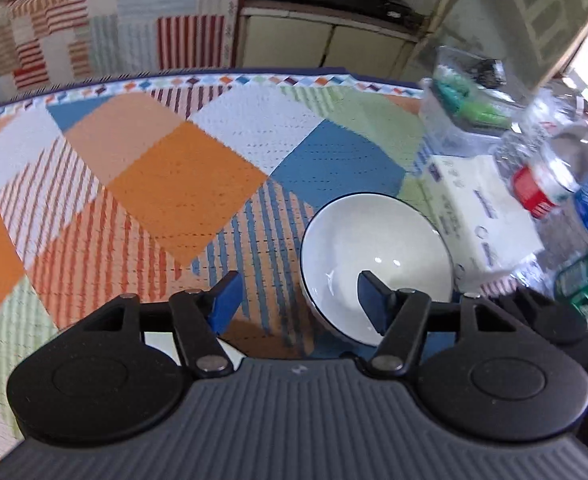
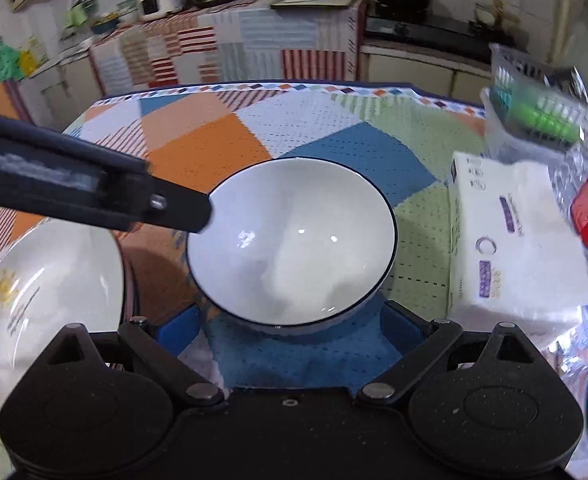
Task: Organize plates and bowls
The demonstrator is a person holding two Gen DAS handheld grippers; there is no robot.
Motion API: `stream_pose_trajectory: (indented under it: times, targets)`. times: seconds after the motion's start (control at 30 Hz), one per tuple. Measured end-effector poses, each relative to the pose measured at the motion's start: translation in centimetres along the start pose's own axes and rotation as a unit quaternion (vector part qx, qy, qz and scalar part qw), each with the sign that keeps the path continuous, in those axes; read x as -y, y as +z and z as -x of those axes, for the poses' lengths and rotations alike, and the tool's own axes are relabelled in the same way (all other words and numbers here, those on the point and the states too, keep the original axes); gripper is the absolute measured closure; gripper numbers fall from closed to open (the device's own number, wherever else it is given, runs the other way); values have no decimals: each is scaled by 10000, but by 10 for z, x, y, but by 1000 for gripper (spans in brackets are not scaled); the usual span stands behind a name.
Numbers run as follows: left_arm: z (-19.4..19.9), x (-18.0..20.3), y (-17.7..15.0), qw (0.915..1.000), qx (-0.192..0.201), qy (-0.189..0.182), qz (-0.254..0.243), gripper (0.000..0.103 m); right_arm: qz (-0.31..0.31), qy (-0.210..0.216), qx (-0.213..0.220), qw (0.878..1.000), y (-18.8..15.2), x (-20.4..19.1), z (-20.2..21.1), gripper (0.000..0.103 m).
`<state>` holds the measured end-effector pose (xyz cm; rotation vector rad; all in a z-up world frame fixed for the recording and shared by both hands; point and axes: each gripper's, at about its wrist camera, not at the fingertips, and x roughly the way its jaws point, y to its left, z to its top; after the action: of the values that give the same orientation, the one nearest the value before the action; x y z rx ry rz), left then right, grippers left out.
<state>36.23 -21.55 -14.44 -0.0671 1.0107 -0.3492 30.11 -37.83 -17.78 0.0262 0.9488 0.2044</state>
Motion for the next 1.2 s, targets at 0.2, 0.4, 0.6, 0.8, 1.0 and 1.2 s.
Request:
stream_pose_trajectory:
  times: [0.2,0.4,0.6,0.8,1.0,1.2]
  targets:
    - [-16,-12,0,9984,225,272,441,58,-121,38,-68,9999,6,-1,-12,6]
    - [-26,-23,5,9972,86,-264,701,85,-128,55,-111,9998,9,0,-19,6]
    - [-33,-16,2,9974,-71,-406,588,97,-106,30,-40,9999,7,-1,-19,6]
    - [-20,-20,5,9989,3,-290,375,97,37,146,130,9998,8,-7,-14,6]
    - [14,-37,22,9994,247,-67,249,97,313,336,369,9983,31,-28,-3,6]
    - [42,-73,39,9973,624,297,265,96,616,649,536,9945,69,-59,-7,7]
